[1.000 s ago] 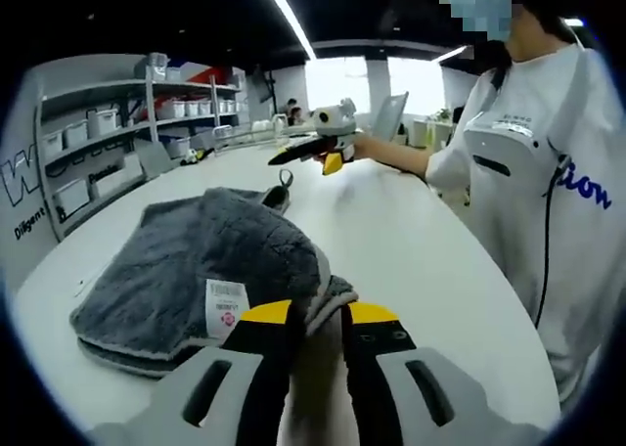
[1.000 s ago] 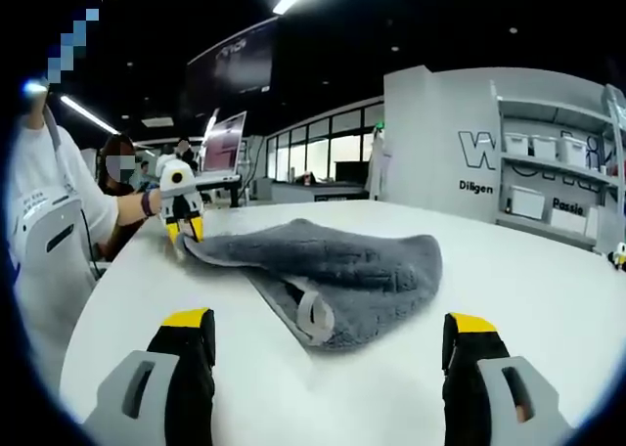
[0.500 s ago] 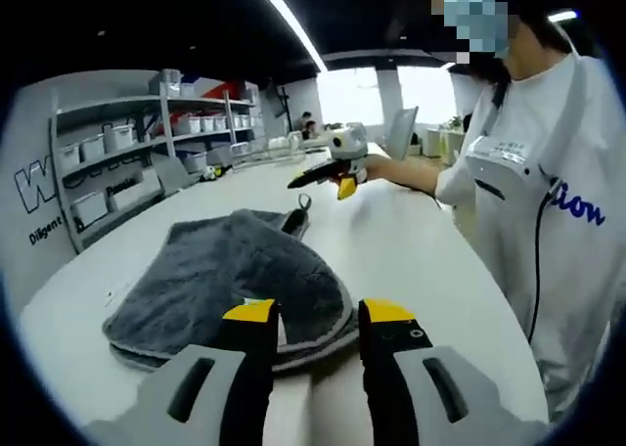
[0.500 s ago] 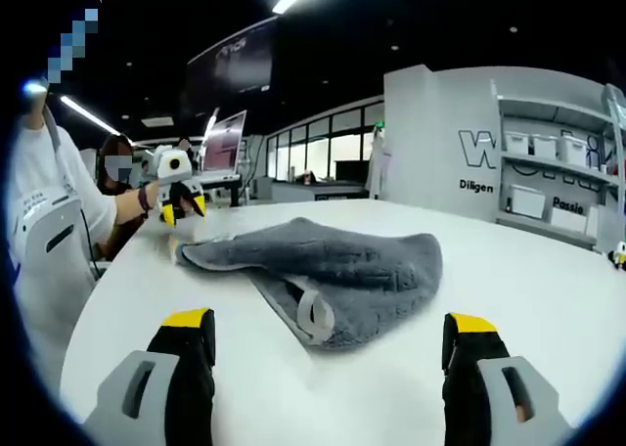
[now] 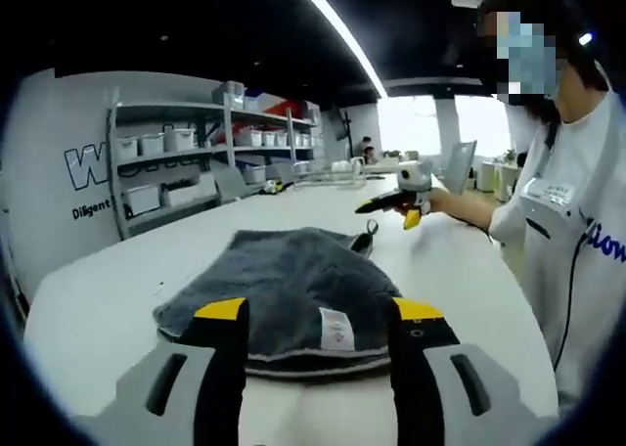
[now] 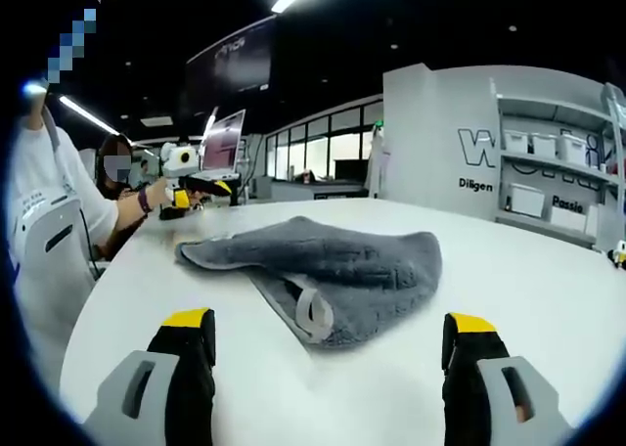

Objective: Open the folded towel by lifting each exposed corner and separating the folded layers until the towel lies flat within the target outline without major curled edges

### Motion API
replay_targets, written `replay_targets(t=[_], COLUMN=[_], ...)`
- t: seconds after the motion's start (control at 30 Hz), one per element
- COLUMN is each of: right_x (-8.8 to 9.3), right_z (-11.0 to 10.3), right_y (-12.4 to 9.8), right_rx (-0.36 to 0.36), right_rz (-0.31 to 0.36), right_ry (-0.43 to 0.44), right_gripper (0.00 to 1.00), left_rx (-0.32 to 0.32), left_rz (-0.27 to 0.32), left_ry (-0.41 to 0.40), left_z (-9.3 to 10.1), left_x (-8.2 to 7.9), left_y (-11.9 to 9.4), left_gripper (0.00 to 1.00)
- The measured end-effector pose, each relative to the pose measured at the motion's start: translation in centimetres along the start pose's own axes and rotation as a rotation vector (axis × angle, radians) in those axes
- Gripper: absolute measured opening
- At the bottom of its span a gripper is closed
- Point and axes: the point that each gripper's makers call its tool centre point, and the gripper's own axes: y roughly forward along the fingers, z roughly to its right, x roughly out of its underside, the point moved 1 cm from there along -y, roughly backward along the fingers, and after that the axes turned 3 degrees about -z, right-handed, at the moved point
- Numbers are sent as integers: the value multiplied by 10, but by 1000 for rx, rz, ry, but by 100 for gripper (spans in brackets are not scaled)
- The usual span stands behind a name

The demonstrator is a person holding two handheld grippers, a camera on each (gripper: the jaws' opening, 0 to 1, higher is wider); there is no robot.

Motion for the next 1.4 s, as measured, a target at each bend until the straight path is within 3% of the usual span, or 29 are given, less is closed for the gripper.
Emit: replay_targets(t=[0.17,0.27,0.47,0.73,1.4], right_x=[2,3,2,4,11], right_z=[0,0,1,3,-1], right_y=[1,1,1,1,12], right_rx=[-1,1,5,7,21], right_rz=[-6,-9,-6,-10,-42], right_ry=[1,5,5,7,10], right_gripper=[98,98,98,98,98], left_rx=[-29,-89,-118,-123,-116], left_rz=[24,-14,-56,-65,-79], left_ry=[0,20,1,-33,-28], left_z=[-11,-26,-42,-50,-42], left_x=[-6,-3,6,15,34], left_y=[1,6,13,16,12], left_gripper=[70,80,93,99,99])
